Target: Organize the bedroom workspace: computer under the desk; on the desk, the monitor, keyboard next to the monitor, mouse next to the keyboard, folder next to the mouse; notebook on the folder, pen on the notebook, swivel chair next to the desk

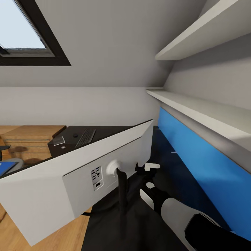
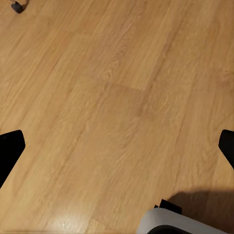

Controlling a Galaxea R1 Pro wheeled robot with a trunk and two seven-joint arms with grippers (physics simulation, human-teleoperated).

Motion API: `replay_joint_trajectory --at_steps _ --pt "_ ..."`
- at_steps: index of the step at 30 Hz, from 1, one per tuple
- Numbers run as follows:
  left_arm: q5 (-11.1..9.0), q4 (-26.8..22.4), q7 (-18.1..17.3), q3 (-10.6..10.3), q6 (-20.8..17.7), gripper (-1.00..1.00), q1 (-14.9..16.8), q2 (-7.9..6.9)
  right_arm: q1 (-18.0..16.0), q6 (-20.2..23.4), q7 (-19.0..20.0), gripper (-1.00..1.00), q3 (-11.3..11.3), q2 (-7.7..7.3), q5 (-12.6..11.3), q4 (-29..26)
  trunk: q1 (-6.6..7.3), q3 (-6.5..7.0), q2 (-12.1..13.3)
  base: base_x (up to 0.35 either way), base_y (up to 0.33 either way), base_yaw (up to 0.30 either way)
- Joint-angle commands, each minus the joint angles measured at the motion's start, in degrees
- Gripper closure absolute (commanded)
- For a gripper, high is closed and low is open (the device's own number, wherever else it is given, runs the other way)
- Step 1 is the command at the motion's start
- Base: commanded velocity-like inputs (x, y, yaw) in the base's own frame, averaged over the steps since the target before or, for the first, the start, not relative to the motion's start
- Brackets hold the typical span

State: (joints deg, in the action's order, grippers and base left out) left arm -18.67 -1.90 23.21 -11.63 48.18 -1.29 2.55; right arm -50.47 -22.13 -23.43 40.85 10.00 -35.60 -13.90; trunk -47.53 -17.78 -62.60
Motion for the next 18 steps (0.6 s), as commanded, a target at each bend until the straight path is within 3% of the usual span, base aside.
replay_joint_trajectory --at_steps 1,18 --pt "-0.31 -0.13 0.34 -0.50 0.05 -1.00 -0.03 0.00 -0.06 -0.20 -0.22 -1.00 0.55 0.00 -0.44 0.02 -0.01 -0.06 -0.04 0.000 0.000 0.024" --pt "-0.31 -0.13 0.34 -0.64 0.07 -1.00 -0.03 0.00 -0.06 -0.20 -0.22 -1.00 0.55 0.00 -0.44 0.00 -0.01 -0.06 -0.04 0.015 0.000 0.003"
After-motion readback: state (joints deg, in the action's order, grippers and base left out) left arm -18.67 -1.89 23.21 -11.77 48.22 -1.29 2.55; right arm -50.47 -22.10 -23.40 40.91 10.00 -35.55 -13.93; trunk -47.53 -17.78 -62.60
